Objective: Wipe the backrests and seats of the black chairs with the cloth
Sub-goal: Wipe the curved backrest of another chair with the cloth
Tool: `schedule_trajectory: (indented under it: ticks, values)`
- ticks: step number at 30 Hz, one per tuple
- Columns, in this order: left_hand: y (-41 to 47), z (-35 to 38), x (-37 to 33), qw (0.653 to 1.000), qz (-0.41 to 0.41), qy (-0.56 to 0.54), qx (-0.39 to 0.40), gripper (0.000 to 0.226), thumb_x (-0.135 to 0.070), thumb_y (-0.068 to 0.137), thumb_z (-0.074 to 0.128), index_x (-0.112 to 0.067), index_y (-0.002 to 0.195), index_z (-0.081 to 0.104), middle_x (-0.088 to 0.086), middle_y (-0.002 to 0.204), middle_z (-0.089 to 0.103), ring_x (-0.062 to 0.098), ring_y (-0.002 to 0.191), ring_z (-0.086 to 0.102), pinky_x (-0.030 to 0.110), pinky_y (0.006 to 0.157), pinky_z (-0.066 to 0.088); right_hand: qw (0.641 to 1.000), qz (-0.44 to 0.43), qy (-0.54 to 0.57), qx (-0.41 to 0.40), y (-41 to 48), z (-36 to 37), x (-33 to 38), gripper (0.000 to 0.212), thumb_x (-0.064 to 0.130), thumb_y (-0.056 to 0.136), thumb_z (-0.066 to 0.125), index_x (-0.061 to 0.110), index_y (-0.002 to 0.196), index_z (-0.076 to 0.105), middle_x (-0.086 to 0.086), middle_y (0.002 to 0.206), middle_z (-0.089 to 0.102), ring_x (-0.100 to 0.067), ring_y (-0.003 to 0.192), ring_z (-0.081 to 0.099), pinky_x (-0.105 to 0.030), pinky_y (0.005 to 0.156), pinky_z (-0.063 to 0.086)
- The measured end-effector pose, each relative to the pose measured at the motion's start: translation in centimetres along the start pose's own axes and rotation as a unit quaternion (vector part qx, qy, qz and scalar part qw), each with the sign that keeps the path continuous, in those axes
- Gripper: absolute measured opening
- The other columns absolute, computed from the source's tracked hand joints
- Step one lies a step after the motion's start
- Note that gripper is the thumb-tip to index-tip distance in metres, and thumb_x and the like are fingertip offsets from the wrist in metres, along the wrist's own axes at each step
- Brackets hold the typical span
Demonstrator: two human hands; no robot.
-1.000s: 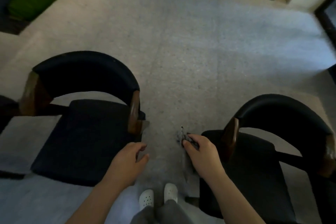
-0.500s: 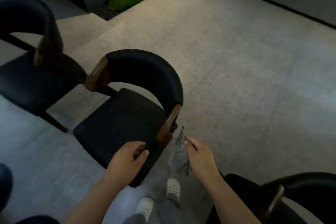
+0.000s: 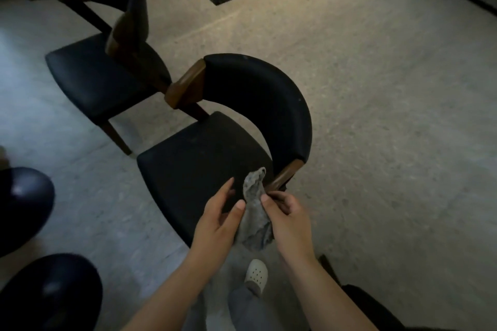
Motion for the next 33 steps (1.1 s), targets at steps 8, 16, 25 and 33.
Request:
schedule_trajectory:
  ticks: [8, 16, 25, 33]
  values:
    - [2.6, -1.4, 0.0, 0.999, 0.029, 0.002, 0.024, 0.032, -0.034, 0.097, 0.052, -0.037, 0.129, 0.054, -0.011, 0.119, 0.060, -0.002, 0.106, 0.059, 0.023, 0.089, 0.053, 0.998, 0.046, 0.046, -0.019, 0.2, 3.4, -1.1, 0.010, 0.022, 0.089, 0.070, 0.019, 0.098, 0.071, 0.002, 0.089, 0.075, -0.010, 0.083, 0.072, -0.034, 0.079, 0.060]
    - [5.3, -3.0, 1.1, 1.000, -0.009, -0.028, 0.006, 0.009, -0.021, 0.096, 0.057, -0.024, 0.094, 0.065, -0.013, 0.083, 0.069, 0.001, 0.076, 0.067, 0.012, 0.060, 0.051, 0.998, 0.034, 0.035, -0.036, 1.0, 3.6, -2.2, 0.015, 0.024, 0.094, 0.061, 0.027, 0.106, 0.070, 0.006, 0.102, 0.072, -0.008, 0.095, 0.069, -0.033, 0.084, 0.058]
    - [10.2, -3.3, 5.7, 0.990, 0.012, 0.135, 0.041, 0.006, -0.032, 0.095, 0.057, -0.035, 0.100, 0.059, -0.012, 0.099, 0.059, -0.005, 0.087, 0.057, 0.012, 0.067, 0.044, 0.983, 0.020, -0.054, -0.175, 3.8, -2.7, -5.9, 0.021, 0.021, 0.099, 0.053, 0.020, 0.116, 0.064, 0.003, 0.106, 0.066, -0.012, 0.096, 0.065, -0.039, 0.090, 0.056]
    - [14.4, 2.5, 8.7, 0.981, 0.070, 0.152, 0.100, 0.014, -0.034, 0.095, 0.058, -0.027, 0.106, 0.061, -0.008, 0.103, 0.056, -0.003, 0.091, 0.054, 0.011, 0.073, 0.045, 0.969, -0.040, -0.130, -0.207, 7.3, -2.1, -9.9, 0.032, 0.029, 0.098, 0.054, 0.022, 0.129, 0.059, 0.012, 0.117, 0.062, -0.006, 0.110, 0.060, -0.038, 0.096, 0.053]
Point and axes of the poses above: each hand's wrist, its own y-axis towards the middle knuckle, its own z-axis out of the palm, x = y × z, the point moved 9 cm from there along y, towards the middle knuckle
